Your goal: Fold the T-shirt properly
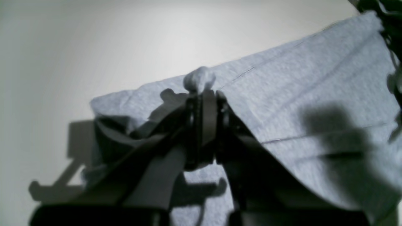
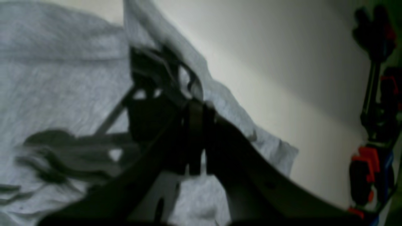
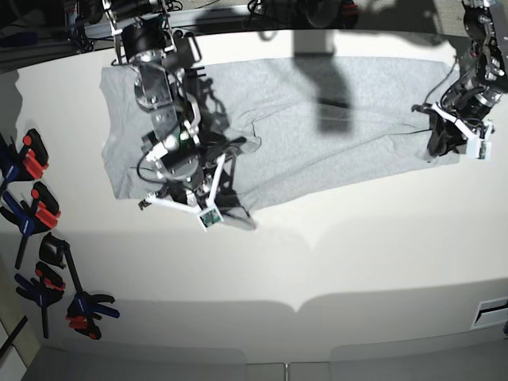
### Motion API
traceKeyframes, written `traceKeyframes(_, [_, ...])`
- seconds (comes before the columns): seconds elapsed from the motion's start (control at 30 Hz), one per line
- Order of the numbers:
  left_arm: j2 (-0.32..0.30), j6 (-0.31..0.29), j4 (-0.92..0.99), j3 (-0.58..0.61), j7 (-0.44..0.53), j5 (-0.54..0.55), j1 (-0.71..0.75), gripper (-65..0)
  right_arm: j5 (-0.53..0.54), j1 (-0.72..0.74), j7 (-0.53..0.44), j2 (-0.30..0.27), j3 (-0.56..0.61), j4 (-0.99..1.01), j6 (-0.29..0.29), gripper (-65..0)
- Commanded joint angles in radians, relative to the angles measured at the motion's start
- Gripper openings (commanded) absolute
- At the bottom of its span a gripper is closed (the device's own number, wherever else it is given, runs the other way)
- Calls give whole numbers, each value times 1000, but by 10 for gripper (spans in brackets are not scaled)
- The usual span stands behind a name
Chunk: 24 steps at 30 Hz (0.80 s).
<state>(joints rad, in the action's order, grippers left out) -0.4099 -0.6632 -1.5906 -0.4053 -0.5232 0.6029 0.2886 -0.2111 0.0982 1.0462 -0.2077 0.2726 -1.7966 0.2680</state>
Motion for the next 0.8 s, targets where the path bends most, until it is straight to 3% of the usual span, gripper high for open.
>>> traceKeyframes(0.0, [-17,-34,-18,-7,27,23,-6,-650,-32,-10,-11,-3,-5,-51,-7,-650])
traceKeyframes(0.1, [-17,-35,-18,-7,27,23,-5,-650,-98,-93,-6,-3,-6,-145,-8,-650])
traceKeyframes(0.27, [-17,-35,-18,-7,27,26,-5,-650,-105,-260,-6,-3,-58,-299,-8,-650])
traceKeyframes(0.53, [-18,-35,-18,-7,22,25,-6,-650,-103,-481,-29,-3,-262,-468,-8,-650])
traceKeyframes(0.77, [-18,-35,-18,-7,23,26,-6,-650,-92,-574,-54,-3,-397,-488,-6,-650])
